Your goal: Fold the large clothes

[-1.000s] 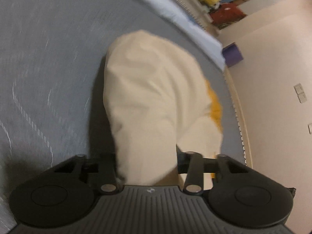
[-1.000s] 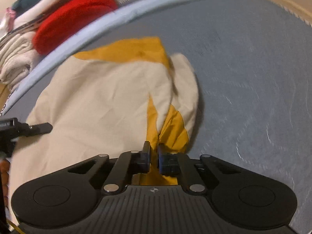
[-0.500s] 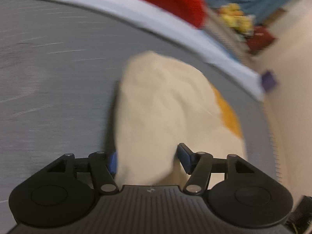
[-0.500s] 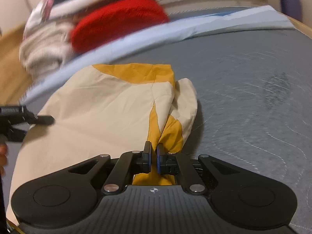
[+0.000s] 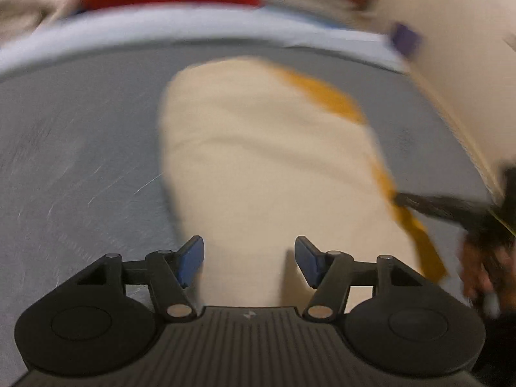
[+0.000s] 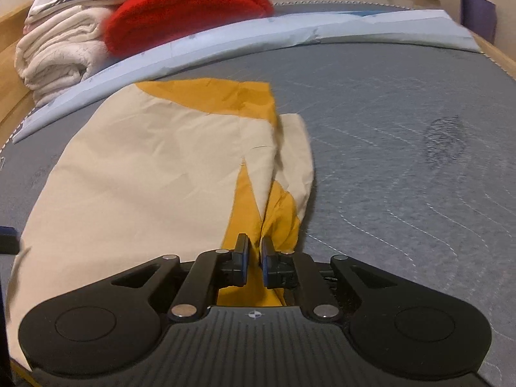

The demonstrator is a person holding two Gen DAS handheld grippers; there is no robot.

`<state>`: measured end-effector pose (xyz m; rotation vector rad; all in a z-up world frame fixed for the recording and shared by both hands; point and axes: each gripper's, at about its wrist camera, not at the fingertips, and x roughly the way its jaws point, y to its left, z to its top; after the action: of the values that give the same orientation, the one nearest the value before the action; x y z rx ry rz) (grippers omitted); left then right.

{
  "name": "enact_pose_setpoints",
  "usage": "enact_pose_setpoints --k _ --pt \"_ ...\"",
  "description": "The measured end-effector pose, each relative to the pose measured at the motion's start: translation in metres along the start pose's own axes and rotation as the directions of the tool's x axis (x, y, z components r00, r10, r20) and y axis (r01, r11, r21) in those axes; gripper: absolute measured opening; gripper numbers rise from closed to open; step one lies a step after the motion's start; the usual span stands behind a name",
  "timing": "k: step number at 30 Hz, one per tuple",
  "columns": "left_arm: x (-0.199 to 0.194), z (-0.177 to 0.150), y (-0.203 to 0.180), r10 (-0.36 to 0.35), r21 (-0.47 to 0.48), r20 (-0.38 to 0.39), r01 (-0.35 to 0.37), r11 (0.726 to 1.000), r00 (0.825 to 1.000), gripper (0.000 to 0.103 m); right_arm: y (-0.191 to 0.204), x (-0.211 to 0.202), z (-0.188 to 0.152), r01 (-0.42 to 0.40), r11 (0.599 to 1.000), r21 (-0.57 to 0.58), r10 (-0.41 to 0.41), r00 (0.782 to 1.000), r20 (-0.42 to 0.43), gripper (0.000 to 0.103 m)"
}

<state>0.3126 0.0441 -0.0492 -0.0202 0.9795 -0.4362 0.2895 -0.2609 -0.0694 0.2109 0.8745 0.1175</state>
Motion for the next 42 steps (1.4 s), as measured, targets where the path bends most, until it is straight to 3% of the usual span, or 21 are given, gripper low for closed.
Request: enact_pose_setpoints --k 1,3,5,8,10,11,16,18,21,24,27,31,33,36,39,42 --pt "0.007 -0.009 -0.009 0.015 0.053 -0.046 -0.013 0.999 0.999 0.070 0.001 -0.002 0.000 0.001 1.000 0.000 -0.001 1.000 0.002 0.008" --pt "0.032 -0.027 -0.018 0.139 0.133 -0.133 -0.121 0.984 0.981 0.085 -0.002 -0.007 -0.003 0.016 1.000 -0.009 -0.016 1.000 -0.001 0.008" --pt "0.030 -0.028 -0.021 0.164 0.104 -0.124 -0.151 0.983 0.979 0.086 -0.004 -0.014 -0.005 0.036 0.999 -0.002 -0.036 0.999 0.001 0.008" --pt "-0.003 -0.025 -0.033 0.198 0.070 -0.026 -0.196 0.978 0.980 0.091 -0.005 -0.041 -0.009 0.075 0.997 -0.006 -0.075 0.997 0.035 0.015" --pt "-0.027 -0.029 -0.048 0.242 0.081 0.038 -0.244 0.966 0.970 0.097 -0.002 -0.064 -0.013 0.084 0.996 -0.022 -0.082 0.994 0.074 0.043" --pt "-0.038 -0.029 -0.055 0.256 0.083 0.071 -0.262 0.962 0.964 0.102 0.000 -0.076 -0.016 0.089 0.996 -0.031 -0.086 0.991 0.101 0.048" --pt "-0.108 -0.054 -0.099 0.257 0.085 0.261 -0.287 0.954 0.930 0.103 0.009 -0.146 -0.043 0.108 0.993 -0.053 -0.092 0.965 0.247 0.064" --pt "-0.132 -0.074 -0.115 0.253 0.068 0.318 -0.288 0.955 0.914 0.103 0.013 -0.178 -0.064 0.125 0.991 -0.044 -0.105 0.943 0.317 0.069" --pt "-0.157 -0.102 -0.142 0.257 0.043 0.380 -0.294 0.955 0.889 0.103 0.018 -0.223 -0.099 0.119 0.993 -0.027 -0.097 0.903 0.418 0.085" --pt "-0.176 -0.130 -0.167 0.262 0.024 0.413 -0.298 0.954 0.872 0.103 0.028 -0.256 -0.129 0.062 0.997 -0.053 -0.031 0.890 0.455 0.086" --pt "-0.187 -0.154 -0.181 0.251 -0.010 0.412 -0.272 0.962 0.876 0.103 0.045 -0.278 -0.150 0.064 0.994 -0.089 -0.013 0.876 0.482 0.089" --pt "-0.176 -0.177 -0.185 0.311 -0.104 0.383 -0.294 0.950 0.870 0.103 0.061 -0.278 -0.165 0.101 0.992 -0.076 -0.057 0.895 0.442 0.089" --pt "-0.165 -0.182 -0.184 0.328 -0.118 0.331 -0.306 0.945 0.885 0.103 0.066 -0.270 -0.168 0.109 0.989 -0.097 -0.061 0.912 0.405 0.089" --pt "-0.156 -0.179 -0.175 0.343 -0.162 0.275 -0.308 0.937 0.898 0.103 0.075 -0.264 -0.170 0.117 0.985 -0.126 -0.059 0.918 0.393 0.089" --pt "-0.152 -0.175 -0.173 0.367 -0.159 0.284 -0.334 0.929 0.886 0.103 0.079 -0.257 -0.172 0.111 0.988 -0.109 -0.065 0.932 0.357 0.089" --pt "-0.150 -0.173 -0.171 0.361 -0.174 0.266 -0.324 0.930 0.894 0.103 0.082 -0.250 -0.171 0.104 0.990 -0.094 -0.067 0.939 0.338 0.089"
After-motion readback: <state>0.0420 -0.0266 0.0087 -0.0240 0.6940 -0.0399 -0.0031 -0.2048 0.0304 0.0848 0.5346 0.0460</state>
